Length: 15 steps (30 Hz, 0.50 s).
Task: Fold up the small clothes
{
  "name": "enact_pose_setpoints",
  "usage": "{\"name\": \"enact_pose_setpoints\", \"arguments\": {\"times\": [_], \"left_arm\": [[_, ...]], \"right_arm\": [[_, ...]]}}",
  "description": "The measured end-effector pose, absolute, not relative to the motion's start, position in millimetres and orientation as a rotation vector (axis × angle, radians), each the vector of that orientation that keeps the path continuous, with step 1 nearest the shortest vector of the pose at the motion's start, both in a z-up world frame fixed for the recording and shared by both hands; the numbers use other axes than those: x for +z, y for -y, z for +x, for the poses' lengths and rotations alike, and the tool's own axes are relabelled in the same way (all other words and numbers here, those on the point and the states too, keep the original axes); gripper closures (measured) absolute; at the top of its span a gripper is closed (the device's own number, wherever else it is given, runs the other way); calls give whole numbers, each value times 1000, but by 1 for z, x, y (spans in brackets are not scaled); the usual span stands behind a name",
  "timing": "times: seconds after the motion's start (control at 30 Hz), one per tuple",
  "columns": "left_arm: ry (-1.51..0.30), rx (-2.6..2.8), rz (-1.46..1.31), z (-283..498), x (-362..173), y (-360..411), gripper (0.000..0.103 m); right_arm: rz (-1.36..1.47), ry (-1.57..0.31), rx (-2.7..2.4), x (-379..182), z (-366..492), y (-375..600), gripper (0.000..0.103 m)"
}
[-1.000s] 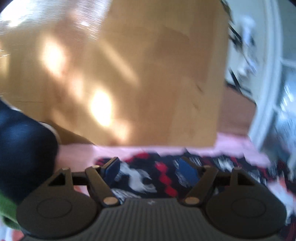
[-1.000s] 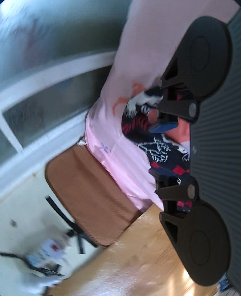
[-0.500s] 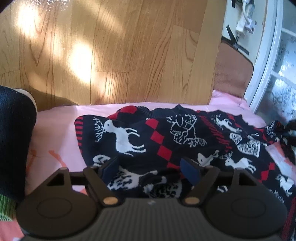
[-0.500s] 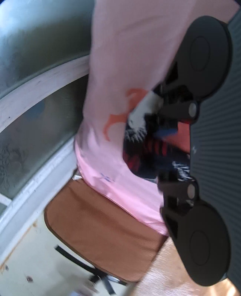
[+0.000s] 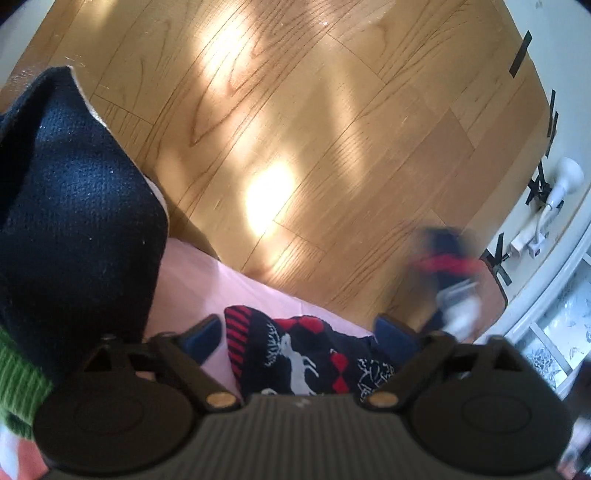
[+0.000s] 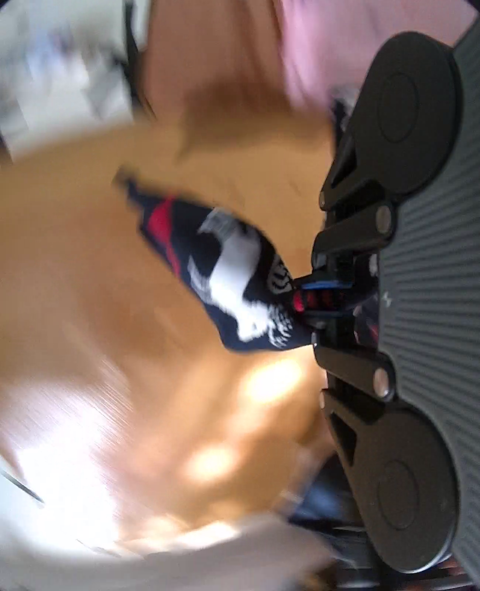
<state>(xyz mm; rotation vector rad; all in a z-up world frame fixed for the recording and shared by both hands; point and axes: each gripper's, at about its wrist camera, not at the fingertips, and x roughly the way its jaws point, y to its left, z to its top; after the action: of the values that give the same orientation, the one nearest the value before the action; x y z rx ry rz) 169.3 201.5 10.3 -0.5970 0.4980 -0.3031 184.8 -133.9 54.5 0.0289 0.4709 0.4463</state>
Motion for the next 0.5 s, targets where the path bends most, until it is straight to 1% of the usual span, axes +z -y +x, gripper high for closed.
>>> {"name": "enact_pose_setpoints", "arguments": {"times": [0.03, 0.1, 0.13, 0.17, 0.23, 0.27, 0.37, 0.5], "left_arm": [[-506, -302, -588, 171, 10, -200, 6], [-528, -304, -556, 175, 9, -194, 6], [-537, -308, -545, 175, 9, -192, 6], [-545, -313, -538, 176, 8, -189, 6], [-562, -325, -529, 179, 6, -185, 6], [-568, -326, -525, 180, 6, -183, 6], [-568, -323, -525, 178, 5, -182, 6], [-577, -315, -519, 178, 4, -181, 6]], "right_arm": [[-93, -533, 475, 26, 183, 105, 88], [-241, -620, 533, -1, 180, 83, 83], [-313, -570, 543, -10, 169, 79, 81], [-342, -535, 543, -10, 160, 79, 76], [-279, -581, 605, -2, 159, 94, 61], [-244, -587, 627, 1, 157, 102, 58], [-208, -542, 527, 14, 153, 135, 58], [-103, -515, 264, 18, 183, 199, 58]]}}
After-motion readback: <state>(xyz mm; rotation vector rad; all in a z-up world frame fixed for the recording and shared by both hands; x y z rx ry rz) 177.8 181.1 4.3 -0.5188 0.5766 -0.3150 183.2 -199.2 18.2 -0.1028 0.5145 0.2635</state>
